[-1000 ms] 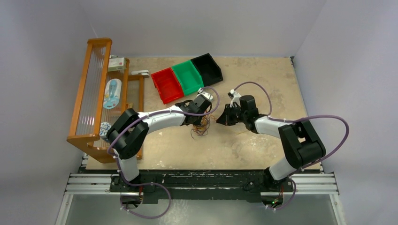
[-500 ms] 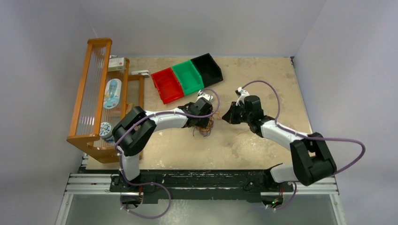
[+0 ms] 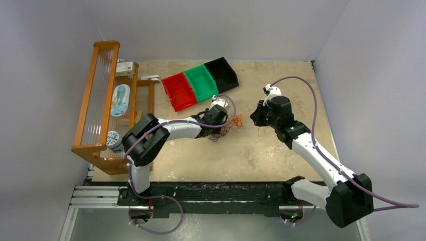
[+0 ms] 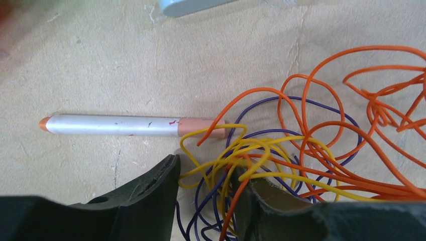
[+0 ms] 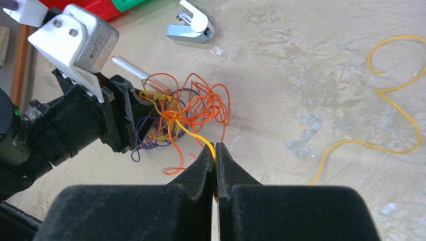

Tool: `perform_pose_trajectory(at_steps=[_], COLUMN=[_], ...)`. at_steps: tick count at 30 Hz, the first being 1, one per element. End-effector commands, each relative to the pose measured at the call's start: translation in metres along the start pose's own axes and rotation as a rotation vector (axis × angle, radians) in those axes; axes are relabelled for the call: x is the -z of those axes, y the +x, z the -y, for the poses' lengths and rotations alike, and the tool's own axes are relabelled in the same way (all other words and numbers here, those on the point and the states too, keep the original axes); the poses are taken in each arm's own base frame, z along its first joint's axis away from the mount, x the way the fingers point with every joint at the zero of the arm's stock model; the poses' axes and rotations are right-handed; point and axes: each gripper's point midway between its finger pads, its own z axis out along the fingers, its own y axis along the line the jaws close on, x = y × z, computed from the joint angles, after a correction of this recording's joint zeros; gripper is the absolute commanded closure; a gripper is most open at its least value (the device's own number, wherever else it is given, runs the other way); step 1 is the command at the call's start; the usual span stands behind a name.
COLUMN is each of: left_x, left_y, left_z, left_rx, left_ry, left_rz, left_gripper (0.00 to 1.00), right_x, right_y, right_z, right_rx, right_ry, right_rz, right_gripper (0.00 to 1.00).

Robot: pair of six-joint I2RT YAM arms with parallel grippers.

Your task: Untangle the cables

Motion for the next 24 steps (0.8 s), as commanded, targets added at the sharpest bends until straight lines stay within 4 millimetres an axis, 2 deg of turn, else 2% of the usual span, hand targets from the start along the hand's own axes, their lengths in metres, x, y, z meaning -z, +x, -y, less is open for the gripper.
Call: perform_pose_trajectory(at_steps=[1, 3, 6, 8, 9, 11, 16, 21, 24], left_x=[-0.012, -0.013, -0.014, -0.015, -0.015, -0.016, -0.018, -0.020, -0.021], left_y=[0.053, 0.056, 0.060, 0.062, 0.064, 0.066, 0.070, 0.075, 0.078], left_z=[-0.020, -0.022, -0.025, -0.027, -0.027, -0.029, -0.031, -0.032, -0.033], left_rx=[-0.031, -0.034, -0.040, -0.042, -0.044, -0.047, -0.049, -0.043, -0.044], left_ry=[-0.068, -0.078, -0.089, -0.095, -0.098, -0.104, -0.109, -0.114, -0.117], left_rz=[-0.133, -0.139, -0.146, -0.150, -0.153, -0.154, -0.159, -0.164, -0.167], left_gripper=[0.62, 0.63, 0.60, 0.57, 0.56, 0.54, 0.53, 0.56, 0.64], right_x=[0.017, 0.023, 0.040, 0.057, 0.064, 0.087, 0.132, 0.165, 0.187], right_y=[-0.019, -0.028, -0.056, -0.079, -0.085, -0.115, -0.161, -0.185, -0.199], right_z=[0.012, 0.015, 0.014, 0.010, 0.011, 0.009, 0.001, 0.000, 0.002], right_rx=[0.048, 0.049, 0.046, 0.042, 0.042, 0.038, 0.042, 0.043, 0.039], right_ry=[0.088, 0.117, 0.148, 0.157, 0.171, 0.197, 0.219, 0.246, 0.270], right_rz=[0.036, 0.058, 0.136, 0.210, 0.232, 0.317, 0.458, 0.539, 0.608], right_gripper=[1.00, 1.00, 1.00, 1.00, 1.00, 1.00, 1.00, 1.00, 1.00])
